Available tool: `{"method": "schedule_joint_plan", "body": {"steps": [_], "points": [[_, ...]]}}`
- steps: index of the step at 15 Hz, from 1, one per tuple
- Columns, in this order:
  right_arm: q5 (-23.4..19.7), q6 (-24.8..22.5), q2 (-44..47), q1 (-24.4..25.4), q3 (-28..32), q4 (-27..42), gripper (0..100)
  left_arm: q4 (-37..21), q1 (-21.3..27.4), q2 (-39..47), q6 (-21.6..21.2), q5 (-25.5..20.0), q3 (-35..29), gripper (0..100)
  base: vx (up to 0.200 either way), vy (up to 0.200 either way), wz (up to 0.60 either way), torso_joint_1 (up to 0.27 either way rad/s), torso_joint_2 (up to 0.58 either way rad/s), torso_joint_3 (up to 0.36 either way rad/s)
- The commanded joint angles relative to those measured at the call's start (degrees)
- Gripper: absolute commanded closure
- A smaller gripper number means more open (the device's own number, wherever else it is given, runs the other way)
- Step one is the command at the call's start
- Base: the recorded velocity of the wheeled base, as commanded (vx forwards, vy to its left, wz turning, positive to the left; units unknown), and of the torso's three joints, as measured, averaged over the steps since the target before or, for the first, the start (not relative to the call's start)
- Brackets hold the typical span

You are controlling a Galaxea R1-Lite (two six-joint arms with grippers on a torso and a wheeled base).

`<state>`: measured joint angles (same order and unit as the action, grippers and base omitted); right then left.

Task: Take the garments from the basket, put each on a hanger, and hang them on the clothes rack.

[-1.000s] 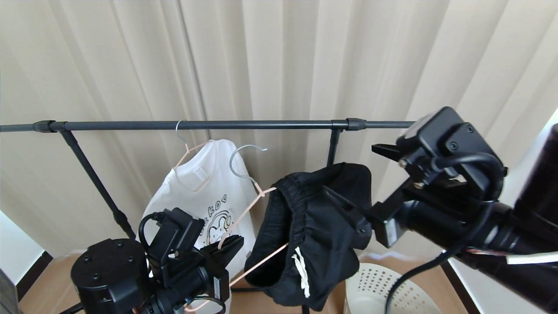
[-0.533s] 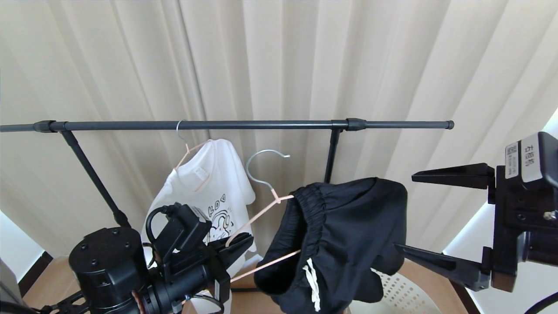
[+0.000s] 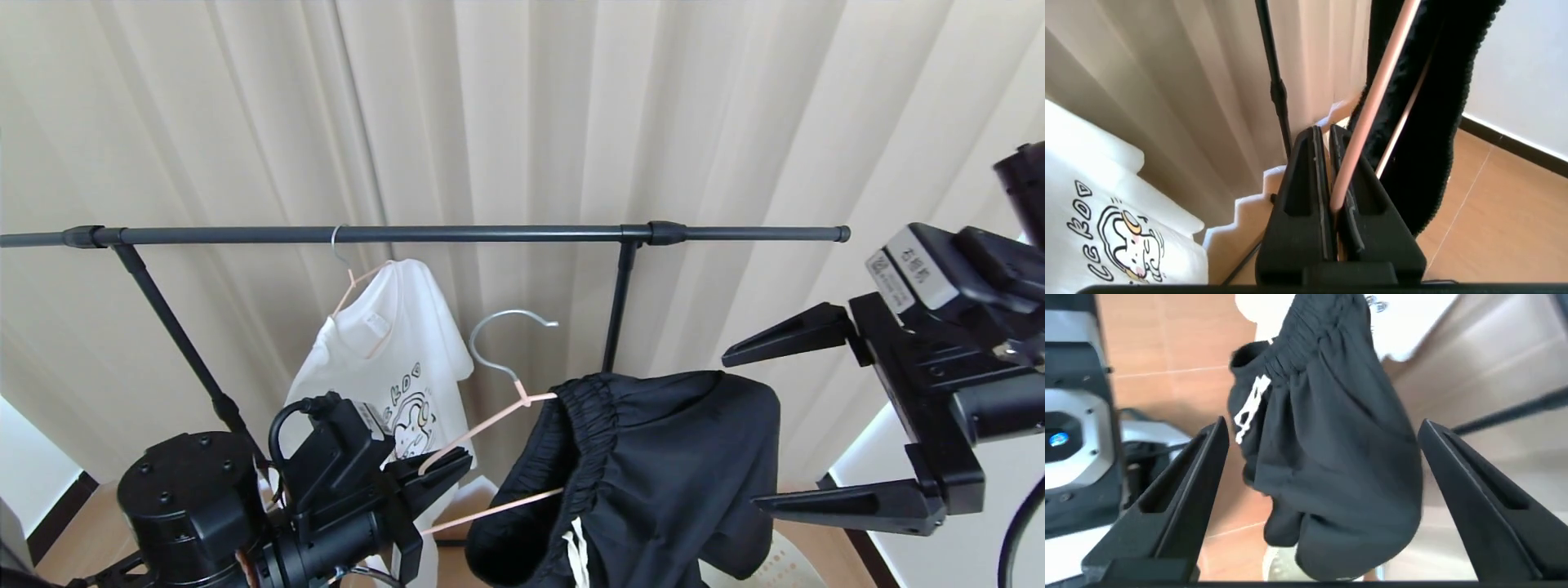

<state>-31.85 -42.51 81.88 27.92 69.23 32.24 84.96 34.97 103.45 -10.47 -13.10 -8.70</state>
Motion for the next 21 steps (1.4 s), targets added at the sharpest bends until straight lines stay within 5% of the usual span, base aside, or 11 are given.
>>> {"method": "schedule_joint_plan", "body": {"steps": [1, 6, 21], "points": [[-3.04, -2.14, 9.79, 0.03, 5.21, 2.21, 0, 1.70, 0.18, 0.17, 0.01, 0.01, 0.97, 100, 0.000, 0.000, 0.00, 0.000, 0.00, 0.000], [-5.59, -1.96, 14.36, 2.76, 9.17, 1.42, 0, 2.76, 1.24, 0.26, -1.31, 0.01, 1.94, 100, 0.000, 0.000, 0.00, 0.000, 0.00, 0.000], [-2.69, -1.88, 20.95, 5.66, 12.77, 0.01, 0, 5.04, 2.91, 0.17, -1.31, 0.10, 2.73, 100, 0.000, 0.000, 0.00, 0.000, 0.00, 0.000]]}}
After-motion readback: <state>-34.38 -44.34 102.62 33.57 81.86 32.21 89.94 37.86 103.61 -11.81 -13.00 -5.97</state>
